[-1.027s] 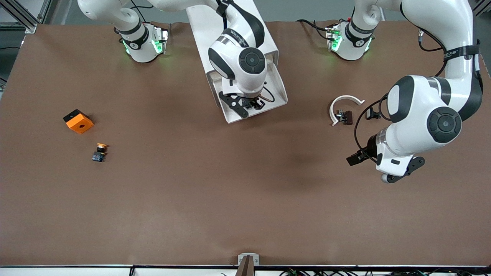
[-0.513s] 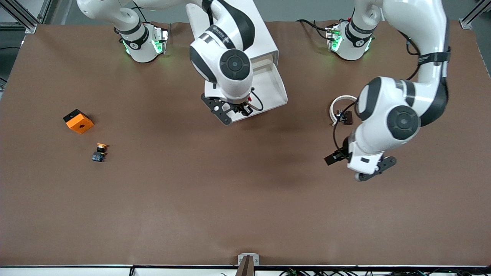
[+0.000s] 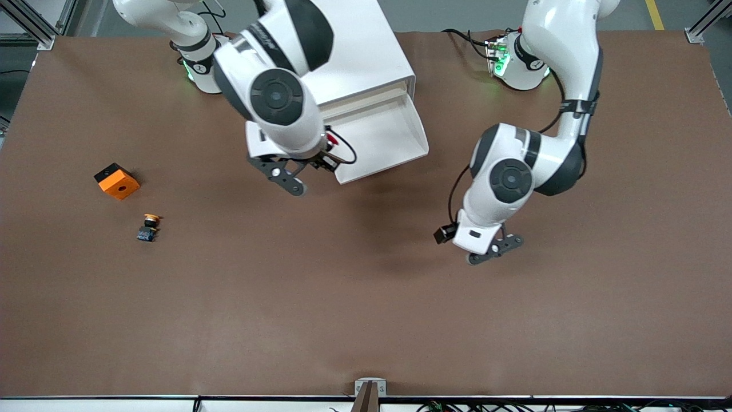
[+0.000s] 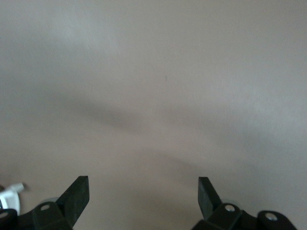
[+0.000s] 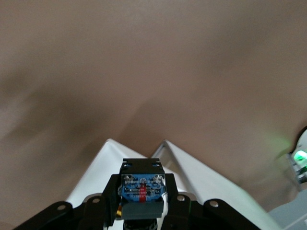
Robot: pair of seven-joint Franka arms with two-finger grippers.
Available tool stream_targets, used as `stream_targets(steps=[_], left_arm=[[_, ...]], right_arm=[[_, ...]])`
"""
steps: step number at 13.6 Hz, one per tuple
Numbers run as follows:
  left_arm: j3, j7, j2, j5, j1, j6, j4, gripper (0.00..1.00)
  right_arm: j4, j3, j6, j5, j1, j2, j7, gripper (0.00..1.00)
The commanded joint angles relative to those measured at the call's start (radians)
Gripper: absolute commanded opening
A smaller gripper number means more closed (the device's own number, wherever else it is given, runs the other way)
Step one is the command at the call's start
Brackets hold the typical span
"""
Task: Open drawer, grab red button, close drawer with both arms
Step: 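Lift the red button out with the right gripper while the left gripper returns, then push the drawer shut with the left gripper while the right gripper carries the button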
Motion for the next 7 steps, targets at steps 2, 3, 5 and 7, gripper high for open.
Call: stream_targets(steps=[2,3,5,7], left_arm=[[0.001,-0.053,-0.039,0.008,-0.099,0.022,-0.113,1.0],[-0.013,-0.056,-0.048,0.006,-0.115,0.025,-0.138,1.0],[-0.057,-0.102,-0.085,-0.009,-0.116,0.025,-0.178,1.0],[-0.112,-0.153,-0.118,-0.009,-0.116,0.024,-0.189,1.0]], right_arm=[[-0.139,0.007,0.005,0.014,-0.117,-0.099,-0.26,0.23],[-0.187,0.007,0.029,0.013,-0.152,-0.132,-0.332,0.23],[-0.286,0.006,0.078,0.004,-0.226,-0.184,-0.496,0.23],[-0.349,0.006,0.117,-0.034,-0.29,-0.202,-0.629,0.23]])
